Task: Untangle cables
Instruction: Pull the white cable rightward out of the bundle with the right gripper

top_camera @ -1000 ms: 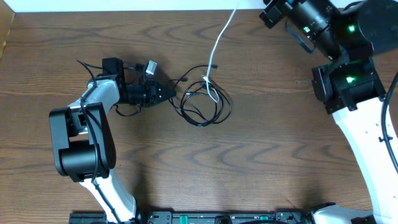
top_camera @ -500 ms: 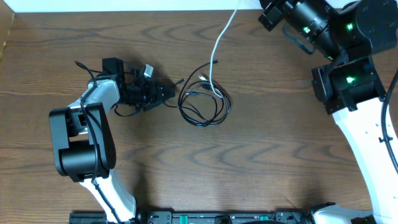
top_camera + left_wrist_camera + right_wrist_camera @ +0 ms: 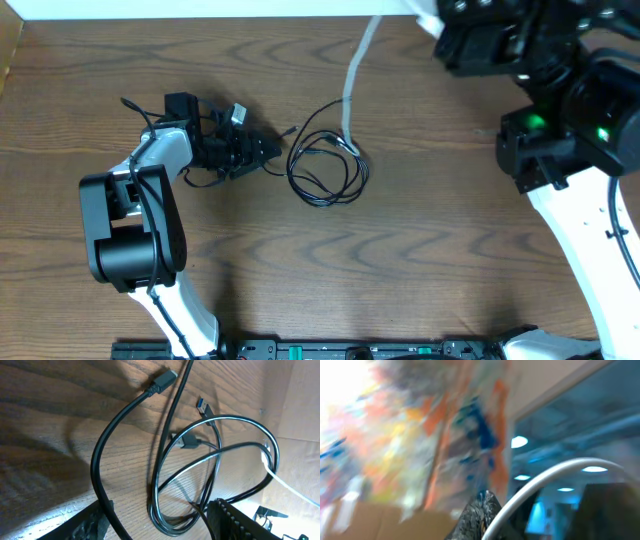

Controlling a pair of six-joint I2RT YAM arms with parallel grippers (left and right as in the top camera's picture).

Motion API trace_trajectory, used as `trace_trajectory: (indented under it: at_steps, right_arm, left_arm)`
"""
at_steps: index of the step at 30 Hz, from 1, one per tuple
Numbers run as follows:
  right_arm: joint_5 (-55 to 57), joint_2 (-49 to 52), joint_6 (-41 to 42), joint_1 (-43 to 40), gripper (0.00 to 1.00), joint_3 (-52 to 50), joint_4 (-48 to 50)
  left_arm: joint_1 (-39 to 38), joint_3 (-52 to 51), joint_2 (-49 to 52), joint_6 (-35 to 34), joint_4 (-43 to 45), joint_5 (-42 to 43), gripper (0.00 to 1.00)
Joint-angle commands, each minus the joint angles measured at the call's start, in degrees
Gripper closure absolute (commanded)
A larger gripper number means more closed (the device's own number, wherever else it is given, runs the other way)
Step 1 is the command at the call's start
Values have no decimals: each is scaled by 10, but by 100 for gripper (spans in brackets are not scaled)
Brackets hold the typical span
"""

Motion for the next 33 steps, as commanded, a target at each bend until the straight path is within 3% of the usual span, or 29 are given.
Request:
trace_trajectory:
  at_steps: [1,8,14,22,29,33]
  right_arm:
    - [179,-23,-14,-12,99,5,3]
    - [289,-37,-31,-38,99,5,-124]
    - [290,-34,-37,-37,99,5,-409]
    - [330,-34,-157,-44,99,5,-657]
    - [429,-33,-166,-94,99,5,-843]
    - [437,-33,-166,-166,99,5,-930]
  left_arm:
    - [0,-2,-9,-5,-1,-3,35]
    - [0,-2,-9,-5,-1,-3,35]
    - [0,-2,-9,-5,-1,-3,35]
    - [0,-2,-9,-5,-1,-3,35]
    - [0,-2,-9,-5,-1,-3,35]
    - [0,-2,-9,-5,-2,-3,35]
